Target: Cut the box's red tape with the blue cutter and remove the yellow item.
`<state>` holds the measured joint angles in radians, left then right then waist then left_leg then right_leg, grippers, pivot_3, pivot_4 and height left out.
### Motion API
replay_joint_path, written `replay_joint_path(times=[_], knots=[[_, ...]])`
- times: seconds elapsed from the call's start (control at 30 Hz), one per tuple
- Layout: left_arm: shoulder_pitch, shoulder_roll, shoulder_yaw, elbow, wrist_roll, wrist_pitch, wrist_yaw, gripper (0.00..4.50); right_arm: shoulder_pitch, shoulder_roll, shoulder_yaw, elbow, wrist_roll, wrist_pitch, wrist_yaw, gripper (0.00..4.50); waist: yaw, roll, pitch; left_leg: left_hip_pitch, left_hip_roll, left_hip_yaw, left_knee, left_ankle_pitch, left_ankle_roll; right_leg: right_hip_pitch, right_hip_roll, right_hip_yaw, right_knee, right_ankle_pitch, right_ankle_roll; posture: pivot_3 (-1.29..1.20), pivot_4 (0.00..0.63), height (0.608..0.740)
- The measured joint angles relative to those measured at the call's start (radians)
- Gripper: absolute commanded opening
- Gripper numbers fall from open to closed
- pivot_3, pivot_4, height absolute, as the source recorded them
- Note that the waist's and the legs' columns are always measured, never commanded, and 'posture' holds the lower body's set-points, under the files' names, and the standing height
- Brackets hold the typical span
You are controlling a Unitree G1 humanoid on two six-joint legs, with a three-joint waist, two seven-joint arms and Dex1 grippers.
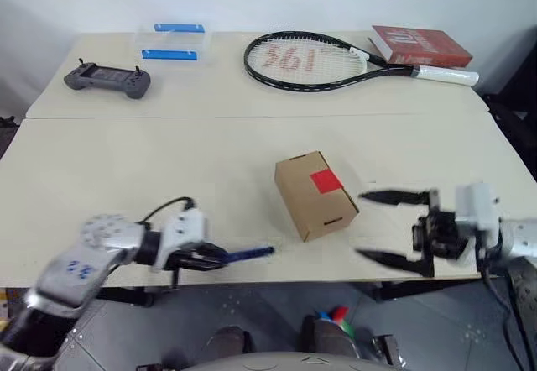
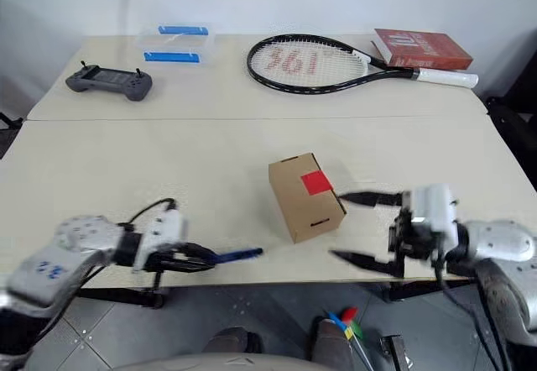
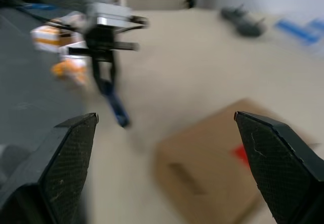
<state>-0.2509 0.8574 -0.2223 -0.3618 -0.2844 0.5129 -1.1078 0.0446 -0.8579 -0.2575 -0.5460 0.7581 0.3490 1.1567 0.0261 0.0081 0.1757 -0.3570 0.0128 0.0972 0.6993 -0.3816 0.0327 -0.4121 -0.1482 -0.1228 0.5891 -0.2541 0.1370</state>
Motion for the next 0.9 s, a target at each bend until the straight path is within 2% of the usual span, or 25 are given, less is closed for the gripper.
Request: replay_joint_path(times=[0.1,0.17,0.27,0.5,0.63,0.77,0.9], knots=[[-0.087,-0.083,-0.126,-0.015,0.059,0.047,0.029,0.38,0.062,-0.009,0.051,-0.106,-0.011,0.093,-0.102,4.50,0.000,-0.002,0.000,0.000,0.000,0.001,0.001,0.000,0.000,0.000,0.000,0.000,0.000,0.000,0.000,0.00,0.150,0.740],[-0.119,-0.105,-0.182,-0.027,0.084,0.065,0.037,0.38,0.086,-0.010,0.071,-0.139,-0.021,0.127,-0.147,4.50,-0.003,-0.002,0.000,0.000,0.000,0.002,0.001,0.000,0.000,0.000,0.000,0.001,-0.001,0.000,0.000,0.00,0.150,0.740],[-0.183,-0.128,-0.252,-0.054,0.143,0.116,0.048,0.38,0.088,-0.013,0.118,-0.171,-0.046,0.192,-0.221,3.90,0.000,-0.002,0.000,0.001,0.000,0.002,0.002,0.000,0.001,0.002,0.000,0.001,-0.001,0.000,0.000,0.00,0.150,0.740],[-0.211,-0.165,-0.312,-0.109,0.204,0.197,0.097,0.38,0.069,-0.013,0.177,-0.219,-0.056,0.284,-0.307,1.42,0.019,-0.002,-0.001,0.001,0.001,0.000,0.004,0.000,0.006,0.005,-0.002,0.004,-0.004,0.000,0.000,0.00,0.150,0.740],[-0.209,-0.168,-0.324,-0.142,0.217,0.244,0.127,0.38,0.058,-0.036,0.249,-0.215,-0.143,0.279,-0.314,0.02,0.025,-0.004,-0.002,0.001,0.001,0.000,0.005,0.000,0.007,0.005,-0.002,0.005,-0.005,0.000,0.000,0.00,0.150,0.740],[-0.213,-0.170,-0.334,-0.171,0.223,0.295,0.146,0.38,-0.030,-0.027,0.370,-0.142,-0.259,0.282,-0.345,0.02,0.025,-0.005,-0.003,0.001,0.001,0.001,0.006,0.000,0.007,0.005,-0.002,0.005,-0.004,0.000,0.000,0.00,0.150,0.740],[-0.237,-0.179,-0.347,-0.181,0.223,0.349,0.150,0.38,-0.086,0.002,0.431,-0.087,-0.317,0.282,-0.352,0.02,0.027,-0.005,-0.003,0.000,0.001,0.000,0.006,0.000,0.008,0.005,-0.002,0.005,-0.004,0.000,0.000,0.00,0.150,0.740]])
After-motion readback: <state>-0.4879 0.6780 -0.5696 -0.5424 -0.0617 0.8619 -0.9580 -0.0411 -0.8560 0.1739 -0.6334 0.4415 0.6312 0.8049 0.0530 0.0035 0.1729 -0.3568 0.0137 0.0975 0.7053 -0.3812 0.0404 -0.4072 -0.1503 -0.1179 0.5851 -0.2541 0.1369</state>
